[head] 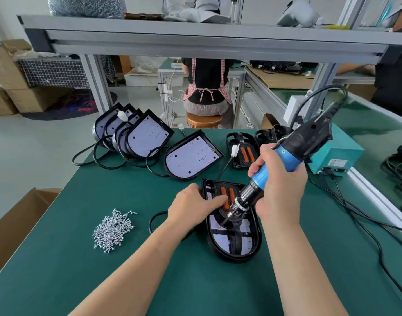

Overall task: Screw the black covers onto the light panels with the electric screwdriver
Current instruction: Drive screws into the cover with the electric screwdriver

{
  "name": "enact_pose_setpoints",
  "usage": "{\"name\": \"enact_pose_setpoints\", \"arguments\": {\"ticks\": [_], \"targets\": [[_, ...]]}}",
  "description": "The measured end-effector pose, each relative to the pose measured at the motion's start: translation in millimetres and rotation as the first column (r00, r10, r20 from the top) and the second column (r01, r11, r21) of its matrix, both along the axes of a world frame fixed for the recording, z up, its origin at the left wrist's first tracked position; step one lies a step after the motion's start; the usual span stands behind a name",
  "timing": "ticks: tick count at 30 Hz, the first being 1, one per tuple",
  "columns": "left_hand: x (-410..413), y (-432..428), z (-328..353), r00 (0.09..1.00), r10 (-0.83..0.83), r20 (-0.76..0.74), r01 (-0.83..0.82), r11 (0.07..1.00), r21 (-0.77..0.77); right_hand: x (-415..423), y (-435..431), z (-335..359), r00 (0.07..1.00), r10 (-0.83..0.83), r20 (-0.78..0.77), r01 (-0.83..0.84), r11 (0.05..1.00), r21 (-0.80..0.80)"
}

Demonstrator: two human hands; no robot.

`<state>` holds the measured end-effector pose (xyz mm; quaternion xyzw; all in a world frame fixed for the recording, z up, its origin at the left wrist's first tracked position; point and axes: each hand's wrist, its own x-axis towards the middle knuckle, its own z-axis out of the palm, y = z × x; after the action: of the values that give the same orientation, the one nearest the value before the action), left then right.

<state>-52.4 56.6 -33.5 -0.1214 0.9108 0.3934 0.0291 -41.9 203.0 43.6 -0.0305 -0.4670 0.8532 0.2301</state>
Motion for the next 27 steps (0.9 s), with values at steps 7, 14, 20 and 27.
{"name": "enact_pose_setpoints", "arguments": {"ticks": [7,14,20,27], "targets": [[-0.3,0.8,-4.5,0.999,0.024,-0.022,-0.023,0.999,0.032,-0.2,-6.8,-1.4,1.0,0.024,-0.018,-0.023,0.999,0.048],[-0.8,3.9,-7.5,0.998,0.041,-0.037,-0.035,0.985,0.168,-4.1,-12.8,-4.8,0.998,0.049,-0.03,-0.046,0.996,0.082],[-0.8,2.8,-6.9,1.0,0.023,-0.001,-0.022,0.972,0.233,-6.5,-19.5,-4.5,0.99,0.127,-0.062,-0.11,0.967,0.228],[3.9,7.1,-4.6,0.998,0.066,0.014,-0.067,0.943,0.326,-6.4,-29.2,-8.3,0.974,0.189,-0.126,-0.134,0.926,0.353]]}}
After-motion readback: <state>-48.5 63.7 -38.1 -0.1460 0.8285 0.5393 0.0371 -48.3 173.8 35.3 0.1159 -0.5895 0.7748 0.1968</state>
